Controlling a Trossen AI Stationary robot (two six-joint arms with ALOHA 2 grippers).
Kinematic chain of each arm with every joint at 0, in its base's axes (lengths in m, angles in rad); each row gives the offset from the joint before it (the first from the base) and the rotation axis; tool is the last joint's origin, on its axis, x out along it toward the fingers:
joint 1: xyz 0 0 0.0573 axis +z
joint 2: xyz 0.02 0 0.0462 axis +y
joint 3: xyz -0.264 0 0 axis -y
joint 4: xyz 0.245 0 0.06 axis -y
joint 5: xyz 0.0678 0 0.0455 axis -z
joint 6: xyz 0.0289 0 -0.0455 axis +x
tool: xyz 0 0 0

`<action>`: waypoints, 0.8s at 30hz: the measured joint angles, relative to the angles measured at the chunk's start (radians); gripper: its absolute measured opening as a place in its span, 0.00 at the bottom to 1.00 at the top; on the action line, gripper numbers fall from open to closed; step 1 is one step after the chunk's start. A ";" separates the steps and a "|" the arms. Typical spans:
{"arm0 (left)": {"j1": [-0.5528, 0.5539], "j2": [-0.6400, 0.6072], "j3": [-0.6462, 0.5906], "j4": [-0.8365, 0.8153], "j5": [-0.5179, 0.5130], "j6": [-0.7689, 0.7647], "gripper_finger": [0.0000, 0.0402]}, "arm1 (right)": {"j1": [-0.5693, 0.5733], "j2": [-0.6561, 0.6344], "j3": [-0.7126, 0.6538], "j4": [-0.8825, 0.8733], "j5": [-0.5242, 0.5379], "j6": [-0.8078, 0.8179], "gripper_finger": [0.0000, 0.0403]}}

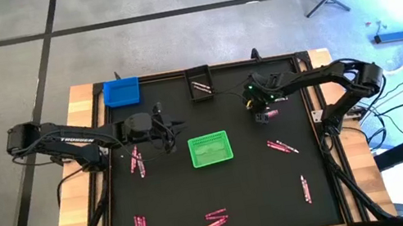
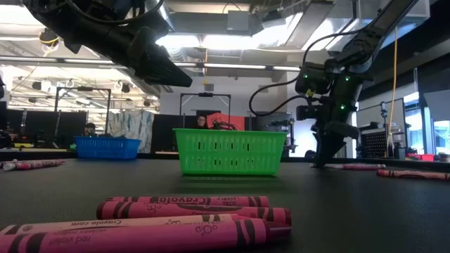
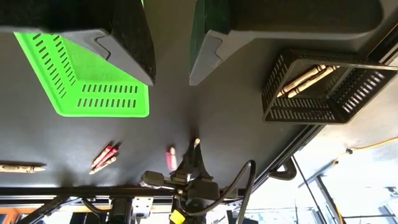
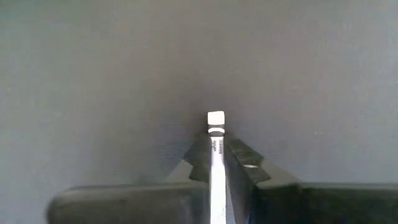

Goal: Sort crayons
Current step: Put the white crayon into the black bin

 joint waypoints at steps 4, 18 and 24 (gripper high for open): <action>0.000 0.000 0.000 0.013 0.000 0.000 0.22 | 0.000 0.000 0.000 0.005 0.008 -0.026 0.03; 0.000 0.000 0.000 0.033 0.000 0.001 0.22 | 0.000 -0.114 0.078 0.057 0.040 -0.021 0.04; 0.000 0.004 -0.001 0.034 0.000 0.005 0.22 | 0.000 -0.112 0.086 0.293 -0.024 0.049 0.03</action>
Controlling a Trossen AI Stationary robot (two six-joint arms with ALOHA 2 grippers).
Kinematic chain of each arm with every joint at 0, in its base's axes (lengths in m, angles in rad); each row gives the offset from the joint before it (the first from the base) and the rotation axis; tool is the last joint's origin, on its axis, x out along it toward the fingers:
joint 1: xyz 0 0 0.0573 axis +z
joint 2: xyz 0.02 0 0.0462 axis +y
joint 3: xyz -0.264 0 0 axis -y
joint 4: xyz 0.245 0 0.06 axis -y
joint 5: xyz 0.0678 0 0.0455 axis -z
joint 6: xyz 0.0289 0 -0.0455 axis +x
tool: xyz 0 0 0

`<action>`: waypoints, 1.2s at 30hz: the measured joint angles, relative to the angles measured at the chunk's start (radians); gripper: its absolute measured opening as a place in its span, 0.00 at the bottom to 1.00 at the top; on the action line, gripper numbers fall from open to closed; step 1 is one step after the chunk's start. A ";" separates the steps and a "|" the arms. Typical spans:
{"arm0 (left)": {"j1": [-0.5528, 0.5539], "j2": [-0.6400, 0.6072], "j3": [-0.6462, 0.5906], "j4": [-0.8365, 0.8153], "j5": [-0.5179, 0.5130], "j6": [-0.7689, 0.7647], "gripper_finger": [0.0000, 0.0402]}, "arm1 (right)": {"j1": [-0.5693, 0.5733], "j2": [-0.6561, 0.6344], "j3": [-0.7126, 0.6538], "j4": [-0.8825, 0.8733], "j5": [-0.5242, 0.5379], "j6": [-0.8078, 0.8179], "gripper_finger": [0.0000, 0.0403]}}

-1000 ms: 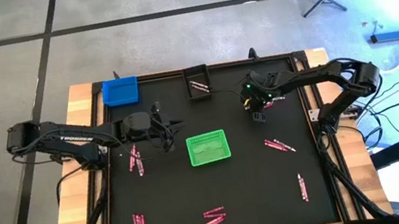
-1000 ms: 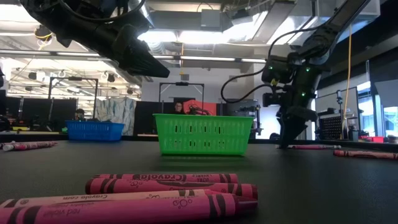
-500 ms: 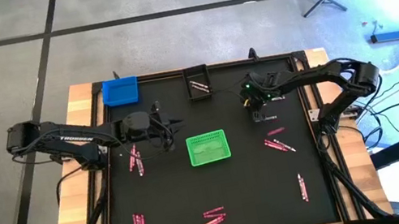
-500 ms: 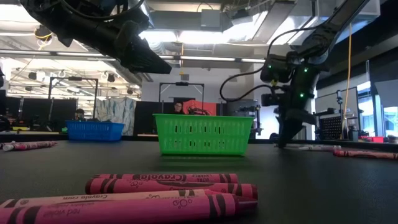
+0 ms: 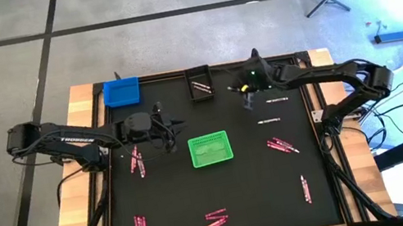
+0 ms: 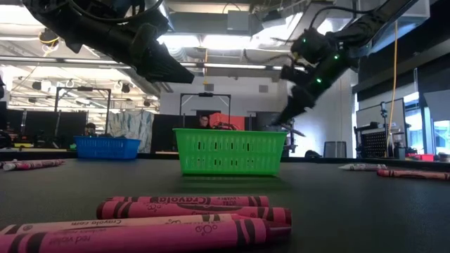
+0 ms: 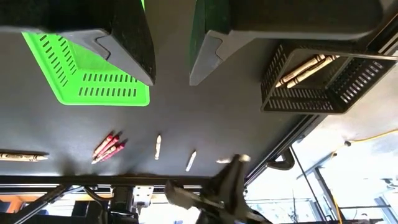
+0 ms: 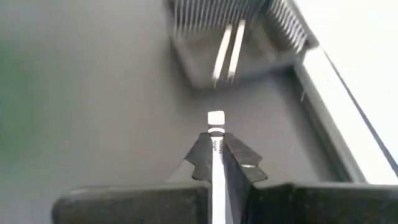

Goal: Sort crayons
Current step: Put the white crayon into the black bin

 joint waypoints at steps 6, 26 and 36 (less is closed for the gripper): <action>0.000 0.012 -0.001 -0.013 0.000 0.026 0.22 | 0.000 0.034 0.001 0.271 -0.023 0.133 0.05; -0.008 0.013 -0.242 0.493 -0.018 0.044 0.22 | 0.001 0.417 0.133 0.711 -0.024 0.376 0.05; -0.018 0.013 -0.242 0.475 -0.004 0.051 0.22 | 0.001 0.446 0.150 0.707 -0.015 0.373 0.11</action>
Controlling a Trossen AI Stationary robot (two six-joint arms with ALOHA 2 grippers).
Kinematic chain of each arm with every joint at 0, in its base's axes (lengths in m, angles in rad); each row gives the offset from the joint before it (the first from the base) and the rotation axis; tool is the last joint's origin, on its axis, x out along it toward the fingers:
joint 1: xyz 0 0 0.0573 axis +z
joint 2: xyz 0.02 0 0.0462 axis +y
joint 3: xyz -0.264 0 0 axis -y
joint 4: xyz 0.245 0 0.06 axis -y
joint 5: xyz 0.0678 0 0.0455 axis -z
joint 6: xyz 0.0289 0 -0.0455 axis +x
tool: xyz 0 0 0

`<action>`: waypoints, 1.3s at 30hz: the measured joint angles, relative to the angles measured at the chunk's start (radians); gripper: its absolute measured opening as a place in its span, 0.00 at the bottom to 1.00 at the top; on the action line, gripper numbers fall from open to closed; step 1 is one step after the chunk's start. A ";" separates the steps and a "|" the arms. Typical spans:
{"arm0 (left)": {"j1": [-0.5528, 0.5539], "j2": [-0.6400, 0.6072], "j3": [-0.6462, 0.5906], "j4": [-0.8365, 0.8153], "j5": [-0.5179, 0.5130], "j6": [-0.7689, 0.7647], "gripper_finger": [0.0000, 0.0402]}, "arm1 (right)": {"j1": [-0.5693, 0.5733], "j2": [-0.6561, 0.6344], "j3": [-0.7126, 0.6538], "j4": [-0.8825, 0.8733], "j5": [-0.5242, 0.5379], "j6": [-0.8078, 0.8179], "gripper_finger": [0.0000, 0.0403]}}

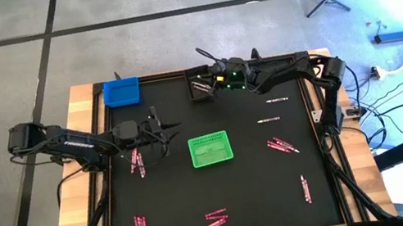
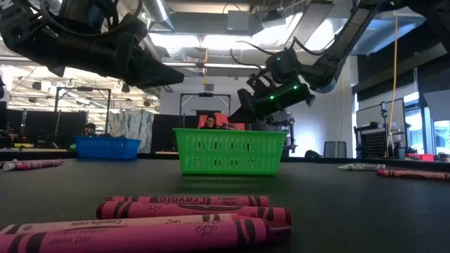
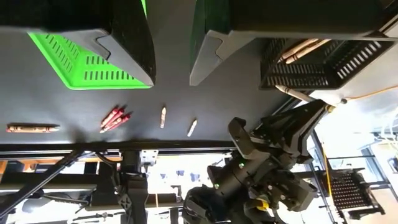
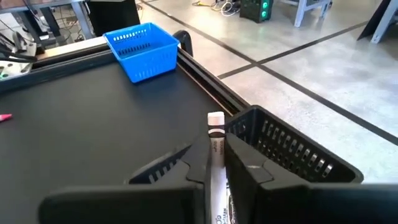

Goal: Sort crayons
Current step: Put the white crayon into the black bin

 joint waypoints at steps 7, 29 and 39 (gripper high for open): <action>0.000 0.000 0.000 0.000 0.009 0.000 0.22 | 0.000 -0.063 0.000 -0.101 -0.009 -0.079 0.29; -0.003 0.000 0.000 -0.008 0.012 0.000 0.22 | -0.002 -0.667 -0.044 -1.452 0.302 -0.206 0.33; -0.003 0.000 0.000 -0.007 0.012 -0.001 0.22 | -0.081 -0.613 -0.155 -1.453 0.294 -0.318 0.33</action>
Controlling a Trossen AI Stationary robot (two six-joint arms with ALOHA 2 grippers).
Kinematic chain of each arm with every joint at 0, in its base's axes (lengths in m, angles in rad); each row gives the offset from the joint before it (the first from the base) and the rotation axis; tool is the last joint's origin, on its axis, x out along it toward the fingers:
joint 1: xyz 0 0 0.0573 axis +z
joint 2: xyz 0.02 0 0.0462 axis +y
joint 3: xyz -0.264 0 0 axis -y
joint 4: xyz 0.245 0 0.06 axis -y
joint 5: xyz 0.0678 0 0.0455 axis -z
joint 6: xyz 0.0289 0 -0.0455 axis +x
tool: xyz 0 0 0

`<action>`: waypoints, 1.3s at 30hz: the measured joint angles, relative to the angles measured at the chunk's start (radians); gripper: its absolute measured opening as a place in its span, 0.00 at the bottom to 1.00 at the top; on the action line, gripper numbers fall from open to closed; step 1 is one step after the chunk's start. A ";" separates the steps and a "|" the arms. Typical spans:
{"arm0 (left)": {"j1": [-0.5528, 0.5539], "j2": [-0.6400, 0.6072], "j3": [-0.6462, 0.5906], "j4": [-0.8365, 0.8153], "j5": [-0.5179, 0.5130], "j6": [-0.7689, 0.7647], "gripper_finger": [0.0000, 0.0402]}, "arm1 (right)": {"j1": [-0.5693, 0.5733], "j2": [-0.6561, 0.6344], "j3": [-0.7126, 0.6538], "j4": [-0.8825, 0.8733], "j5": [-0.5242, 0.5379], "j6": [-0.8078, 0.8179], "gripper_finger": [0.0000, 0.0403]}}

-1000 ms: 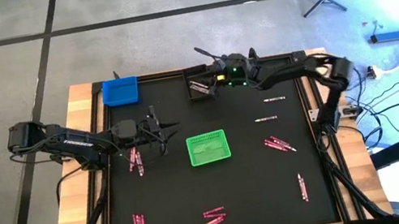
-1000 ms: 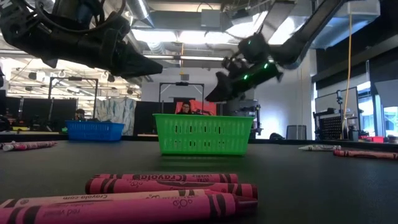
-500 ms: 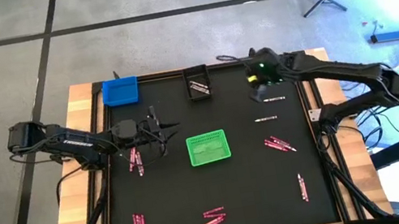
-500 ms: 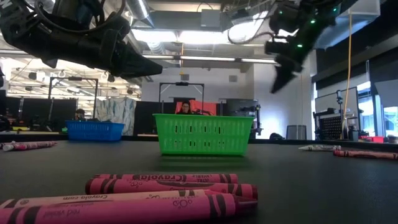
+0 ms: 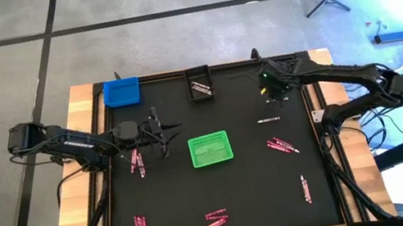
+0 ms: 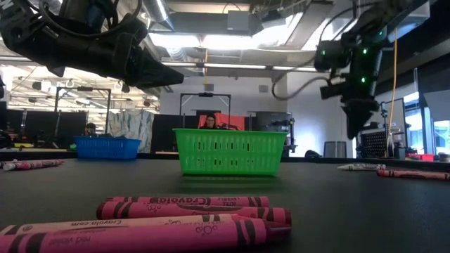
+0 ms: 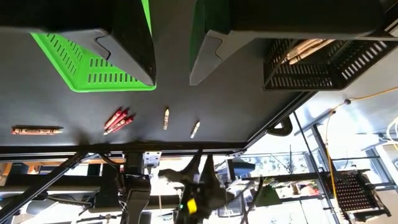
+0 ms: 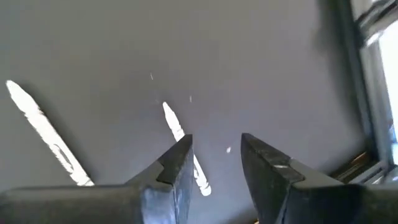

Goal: Sort crayons
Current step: Put the white crayon into the black bin

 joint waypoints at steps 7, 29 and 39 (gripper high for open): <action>0.000 0.000 0.000 0.000 0.000 0.000 0.22 | -0.064 0.118 -0.014 -0.005 -0.039 -0.048 0.33; 0.000 0.000 0.000 0.000 -0.001 0.000 0.22 | -0.062 0.298 -0.012 0.015 -0.038 -0.195 0.09; 0.000 0.000 0.000 0.000 -0.001 0.000 0.22 | -0.063 0.301 0.061 -0.013 -0.020 -0.192 0.06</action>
